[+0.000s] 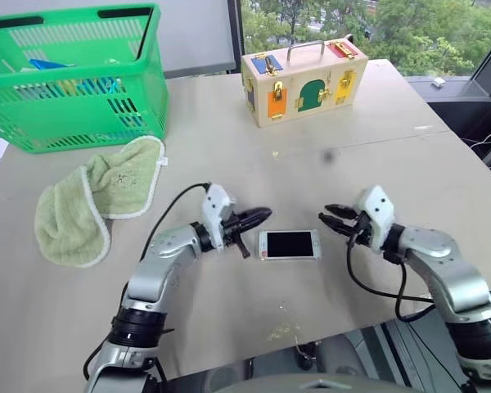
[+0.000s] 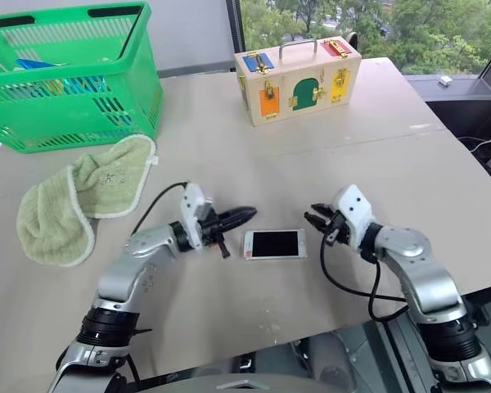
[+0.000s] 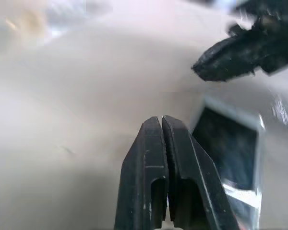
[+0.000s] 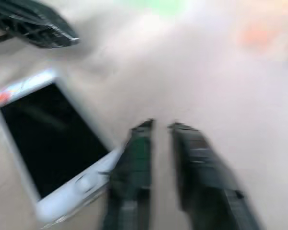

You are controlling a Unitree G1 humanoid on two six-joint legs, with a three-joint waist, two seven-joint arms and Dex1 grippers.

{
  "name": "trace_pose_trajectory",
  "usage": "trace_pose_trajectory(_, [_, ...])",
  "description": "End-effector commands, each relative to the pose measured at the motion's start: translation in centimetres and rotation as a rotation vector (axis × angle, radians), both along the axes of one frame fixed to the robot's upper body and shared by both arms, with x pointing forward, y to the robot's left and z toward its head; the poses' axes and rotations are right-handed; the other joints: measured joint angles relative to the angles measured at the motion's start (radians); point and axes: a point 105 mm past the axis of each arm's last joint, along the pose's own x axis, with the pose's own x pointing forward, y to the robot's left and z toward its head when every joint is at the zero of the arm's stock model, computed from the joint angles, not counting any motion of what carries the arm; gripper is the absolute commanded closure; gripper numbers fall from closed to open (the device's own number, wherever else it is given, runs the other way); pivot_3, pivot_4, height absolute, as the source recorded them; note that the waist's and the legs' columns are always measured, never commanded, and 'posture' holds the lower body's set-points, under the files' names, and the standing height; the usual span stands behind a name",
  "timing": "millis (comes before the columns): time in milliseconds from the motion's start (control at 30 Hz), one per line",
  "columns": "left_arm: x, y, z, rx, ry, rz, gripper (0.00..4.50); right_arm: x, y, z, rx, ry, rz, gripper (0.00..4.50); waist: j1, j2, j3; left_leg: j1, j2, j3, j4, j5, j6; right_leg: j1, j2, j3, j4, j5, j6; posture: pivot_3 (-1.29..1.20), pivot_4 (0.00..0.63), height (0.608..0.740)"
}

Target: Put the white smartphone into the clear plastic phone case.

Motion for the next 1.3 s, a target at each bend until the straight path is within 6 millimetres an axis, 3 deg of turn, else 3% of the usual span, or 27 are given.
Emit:
trace_pose_trajectory(33, [-0.1, 0.4, 2.6, -0.049, -0.068, 0.02, 2.9, -1.1, -0.4, 1.9, 0.004, -0.062, 0.036, 1.85, 0.001, -0.001, 0.001, 0.0, 0.0, 0.0, 0.0, 0.0, 0.0, 0.0, 0.0, 0.0, 0.0, 0.0, 0.0, 0.0, 0.15, 0.74])
trace_pose_trajectory(200, [-0.5, 1.8, 3.3, -0.037, -0.069, 0.08, 0.99, -2.4, -2.4, 1.9, -0.031, -0.054, 0.019, 0.0, 0.004, -0.002, 0.002, 0.0, 0.0, 0.001, 0.0, 0.0, 0.0, 0.001, -0.001, 0.002, 0.0, -0.003, -0.002, 0.0, 0.15, 0.74])
trace_pose_trajectory(267, [-0.9, 2.8, 3.3, -0.03, -0.058, 0.115, 0.08, -3.4, -3.3, 1.6, -0.039, -0.029, 0.016, 0.0, 0.006, -0.002, 0.003, 0.001, 0.0, 0.001, 0.0, 0.0, 0.0, 0.001, -0.001, 0.002, 0.0, -0.003, -0.002, 0.0, 0.15, 0.74])
trace_pose_trajectory(567, [-4.4, 6.2, 1.4, 0.077, 0.037, 0.16, 0.03, -6.2, -7.1, 1.0, -0.074, 0.029, -0.085, 0.0, 0.011, -0.002, 0.003, 0.002, 0.001, 0.001, 0.0, 0.0, 0.0, 0.001, -0.001, 0.003, 0.0, -0.003, -0.003, 0.0, 0.15, 0.74])
trace_pose_trajectory(767, [-5.9, 6.9, 0.4, 0.09, 0.083, 0.186, 0.03, -7.1, -8.2, 0.6, -0.08, 0.037, -0.144, 0.0, 0.018, -0.002, 0.004, 0.002, 0.001, 0.001, 0.001, 0.0, 0.0, 0.001, -0.002, 0.003, 0.0, -0.003, -0.003, 0.0, 0.15, 0.74])
trace_pose_trajectory(900, [-6.4, 6.6, 0.4, 0.071, 0.094, 0.196, 0.03, -7.0, -8.5, 0.3, -0.072, 0.031, -0.168, 0.0, 0.019, -0.002, 0.004, 0.002, 0.001, 0.001, 0.001, 0.0, 0.0, 0.001, -0.002, 0.003, 0.0, -0.003, -0.003, 0.0, 0.15, 0.74])
trace_pose_trajectory(1033, [-8.3, 6.1, -0.6, 0.098, 0.142, 0.151, 0.03, -5.9, -8.6, 0.5, -0.05, 0.001, -0.205, 0.0, 0.012, -0.002, 0.004, 0.002, 0.001, 0.002, 0.001, 0.0, 0.0, 0.001, -0.001, 0.004, 0.0, -0.003, -0.003, 0.0, 0.15, 0.74])
trace_pose_trajectory(1300, [-9.6, 7.0, -1.6, 0.118, 0.163, 0.167, 0.03, -4.5, -9.1, 0.5, -0.053, -0.016, -0.208, 0.0, 0.019, -0.002, 0.005, 0.002, 0.0, 0.001, 0.002, 0.0, -0.001, 0.001, -0.002, 0.004, 0.0, -0.003, -0.003, 0.0, 0.15, 0.74])
